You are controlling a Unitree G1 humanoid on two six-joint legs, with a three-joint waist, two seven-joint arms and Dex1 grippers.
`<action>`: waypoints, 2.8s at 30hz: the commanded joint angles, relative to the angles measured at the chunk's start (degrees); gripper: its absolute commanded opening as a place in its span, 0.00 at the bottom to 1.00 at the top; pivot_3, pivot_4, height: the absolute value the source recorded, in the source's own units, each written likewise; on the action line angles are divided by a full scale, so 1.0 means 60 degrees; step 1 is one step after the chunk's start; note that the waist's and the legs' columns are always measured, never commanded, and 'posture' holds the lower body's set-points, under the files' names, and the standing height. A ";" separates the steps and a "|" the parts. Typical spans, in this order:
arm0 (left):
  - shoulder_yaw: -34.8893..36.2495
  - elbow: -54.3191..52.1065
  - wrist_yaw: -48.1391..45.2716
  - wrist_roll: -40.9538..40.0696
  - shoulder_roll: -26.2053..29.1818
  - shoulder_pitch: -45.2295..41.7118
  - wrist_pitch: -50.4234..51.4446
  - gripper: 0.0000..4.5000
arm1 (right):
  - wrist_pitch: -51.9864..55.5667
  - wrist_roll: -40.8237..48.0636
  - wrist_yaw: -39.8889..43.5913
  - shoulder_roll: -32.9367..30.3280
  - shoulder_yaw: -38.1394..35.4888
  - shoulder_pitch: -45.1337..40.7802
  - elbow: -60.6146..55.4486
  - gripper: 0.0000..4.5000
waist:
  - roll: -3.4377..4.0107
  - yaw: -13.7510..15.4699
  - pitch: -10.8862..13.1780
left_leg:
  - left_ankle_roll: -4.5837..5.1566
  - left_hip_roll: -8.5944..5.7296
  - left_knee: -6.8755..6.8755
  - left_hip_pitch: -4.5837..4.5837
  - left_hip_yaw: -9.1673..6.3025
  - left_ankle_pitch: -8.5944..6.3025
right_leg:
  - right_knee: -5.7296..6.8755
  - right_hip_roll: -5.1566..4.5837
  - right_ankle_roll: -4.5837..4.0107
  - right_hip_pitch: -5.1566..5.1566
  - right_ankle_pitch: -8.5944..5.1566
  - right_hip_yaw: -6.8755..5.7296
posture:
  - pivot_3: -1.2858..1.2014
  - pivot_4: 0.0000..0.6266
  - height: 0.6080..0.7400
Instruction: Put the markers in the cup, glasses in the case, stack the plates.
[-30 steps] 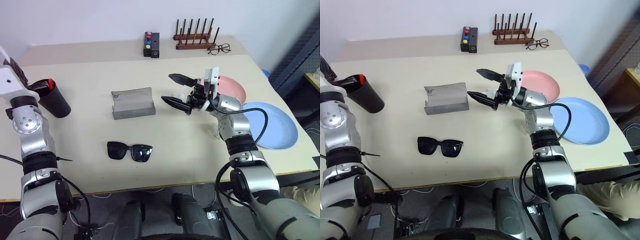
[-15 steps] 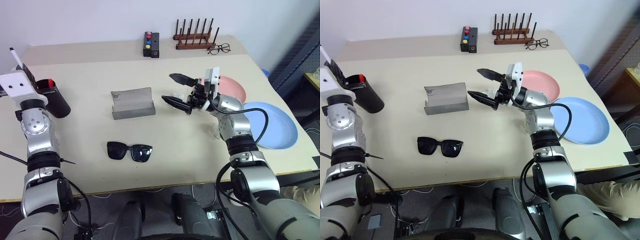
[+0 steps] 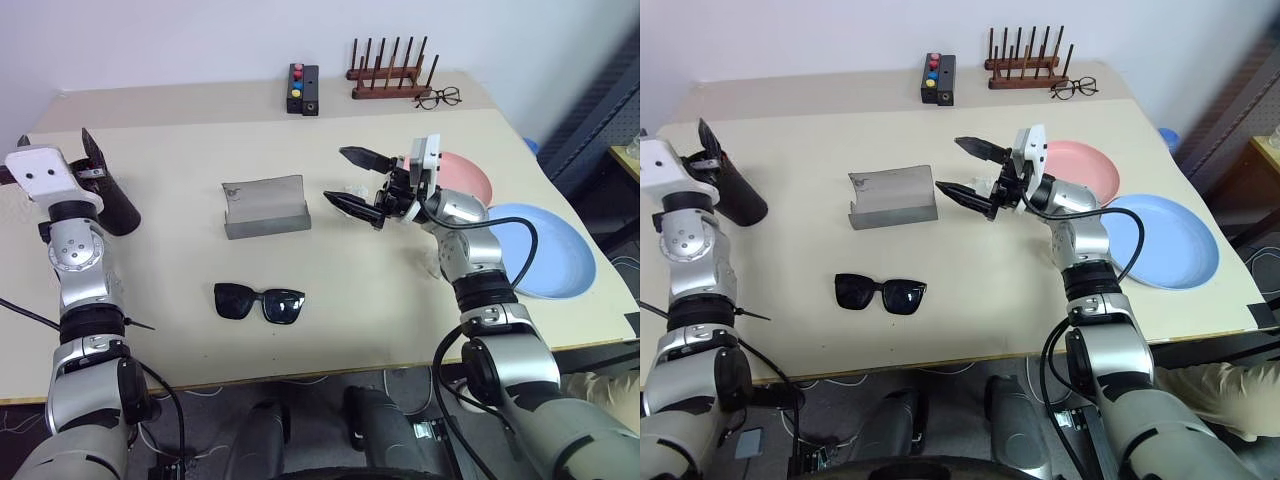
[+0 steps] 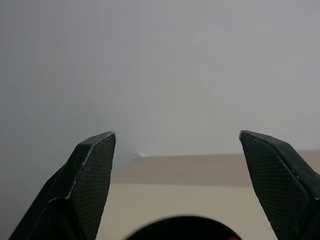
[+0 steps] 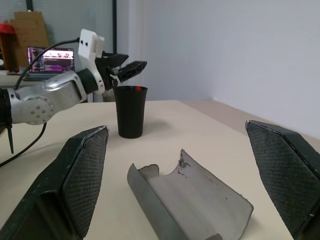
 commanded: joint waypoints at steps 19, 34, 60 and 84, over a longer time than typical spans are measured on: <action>-0.3058 -0.5230 -0.6989 -0.2981 0.1442 0.0218 0.8545 0.93 | 0.1266 -0.0705 -0.1161 -0.1541 0.0305 0.1492 -0.2834 1.00 | 0.0005 -0.0038 0.0003 | 0.0001 0.0001 -0.0012 0.0002 -0.0001 0.0000 | 0.0001 0.0009 0.0002 -0.0006 -0.0014 0.0002 | 0.52 0.24 1.00; -0.5903 0.0505 -1.1583 -0.0005 0.0910 -0.2964 0.5219 0.93 | 0.2090 -0.0575 -0.0041 -0.3652 0.0383 0.3236 -0.4437 1.00 | 0.0003 -0.0028 0.0006 | 0.0005 -0.0004 0.0003 -0.0018 0.0002 -0.0001 | -0.0018 0.0009 0.0003 -0.0006 -0.0053 0.0004 | 0.52 0.24 1.00; -0.6103 0.5103 -1.2317 0.2762 0.0341 -0.4939 0.2308 0.02 | 0.2471 -0.0396 -0.1472 -0.3638 0.0054 0.4289 -0.6053 1.00 | -0.0001 0.0008 0.0007 | 0.0012 -0.0009 0.0034 -0.0110 -0.0007 -0.0003 | -0.0003 0.0004 0.0051 -0.0073 -0.0036 0.0003 | 0.52 0.24 1.00; -0.5650 0.0071 -1.5534 0.1213 0.1214 -0.2499 0.3544 0.02 | 0.2431 -0.0505 -0.1573 -0.3511 0.0245 0.3820 -0.5607 1.00 | 0.0000 -0.0032 0.0007 | 0.0012 -0.0006 0.0042 -0.0110 -0.0008 -0.0003 | 0.0014 0.0005 0.0015 -0.0077 -0.0014 0.0004 | 0.52 0.24 1.00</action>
